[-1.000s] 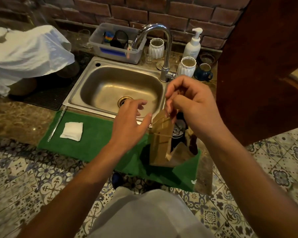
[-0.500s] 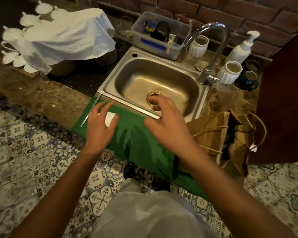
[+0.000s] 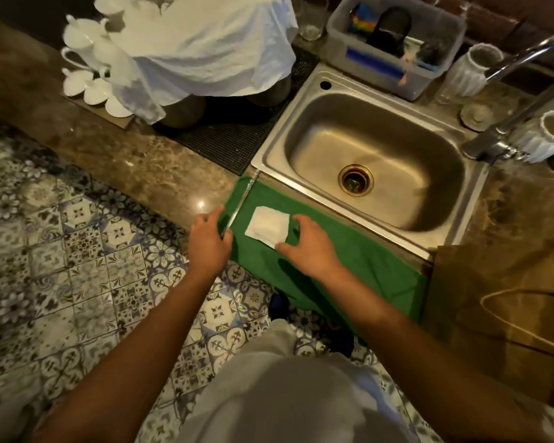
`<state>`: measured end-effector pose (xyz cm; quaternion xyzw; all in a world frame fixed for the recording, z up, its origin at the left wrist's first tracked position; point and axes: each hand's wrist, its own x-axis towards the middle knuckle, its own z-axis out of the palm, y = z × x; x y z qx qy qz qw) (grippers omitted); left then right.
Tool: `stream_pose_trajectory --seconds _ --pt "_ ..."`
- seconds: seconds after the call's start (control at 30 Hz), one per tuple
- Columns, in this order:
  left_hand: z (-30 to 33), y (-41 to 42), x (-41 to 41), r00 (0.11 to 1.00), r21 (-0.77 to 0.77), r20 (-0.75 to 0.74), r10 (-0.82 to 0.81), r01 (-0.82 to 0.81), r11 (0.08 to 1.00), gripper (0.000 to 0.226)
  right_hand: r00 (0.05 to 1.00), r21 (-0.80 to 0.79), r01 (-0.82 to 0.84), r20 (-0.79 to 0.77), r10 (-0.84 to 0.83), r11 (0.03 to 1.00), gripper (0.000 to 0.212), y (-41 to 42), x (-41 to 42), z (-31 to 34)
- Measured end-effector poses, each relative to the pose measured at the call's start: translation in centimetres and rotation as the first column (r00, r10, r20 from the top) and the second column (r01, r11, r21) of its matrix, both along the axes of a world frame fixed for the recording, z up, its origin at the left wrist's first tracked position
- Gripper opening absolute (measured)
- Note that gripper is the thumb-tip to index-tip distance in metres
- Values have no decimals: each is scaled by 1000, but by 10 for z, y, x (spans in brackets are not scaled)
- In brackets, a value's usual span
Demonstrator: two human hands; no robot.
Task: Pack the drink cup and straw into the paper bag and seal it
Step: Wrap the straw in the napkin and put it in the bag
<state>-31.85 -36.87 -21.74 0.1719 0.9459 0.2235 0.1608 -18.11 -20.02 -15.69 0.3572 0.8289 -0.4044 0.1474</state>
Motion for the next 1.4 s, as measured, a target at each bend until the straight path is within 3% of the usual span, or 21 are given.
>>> stream_pose_trajectory --seconds 0.17,0.33,0.5,0.7,0.77,0.97,1.1,1.2,1.3,1.4 --pt "-9 -4 -14 997 -15 44 -56 57 998 54 997 118 -38 68 30 992 69 -8 -27 -24" --pt "-11 -1 -23 995 7 75 -60 60 998 52 978 118 143 135 -159 983 61 -4 -41 -40" --pt "-15 9 -32 979 -120 23 -201 202 972 42 944 124 151 276 -181 981 62 -6 -45 -46" --pt "-7 18 -45 975 -145 131 -179 198 969 10 933 87 81 345 -106 993 33 -7 -49 -51" --pt "-2 17 -46 975 -114 167 -149 169 979 6 945 26 95 312 -98 995 23 -3 -46 -51" --pt "29 11 -36 956 119 281 -87 56 991 5 958 -147 284 94 -273 947 33 20 -29 -12" --pt "74 35 -18 912 339 383 -146 8 941 13 900 -220 404 -80 -429 888 37 43 -7 42" --pt "85 56 2 899 429 359 -252 81 900 8 837 -180 466 -228 -498 866 30 58 22 73" --pt "62 76 14 959 256 193 -209 156 954 7 902 -88 401 -137 -410 912 29 73 51 73" --pt "37 98 29 953 -47 108 -283 290 956 42 940 -112 341 59 -336 933 25 72 79 58"
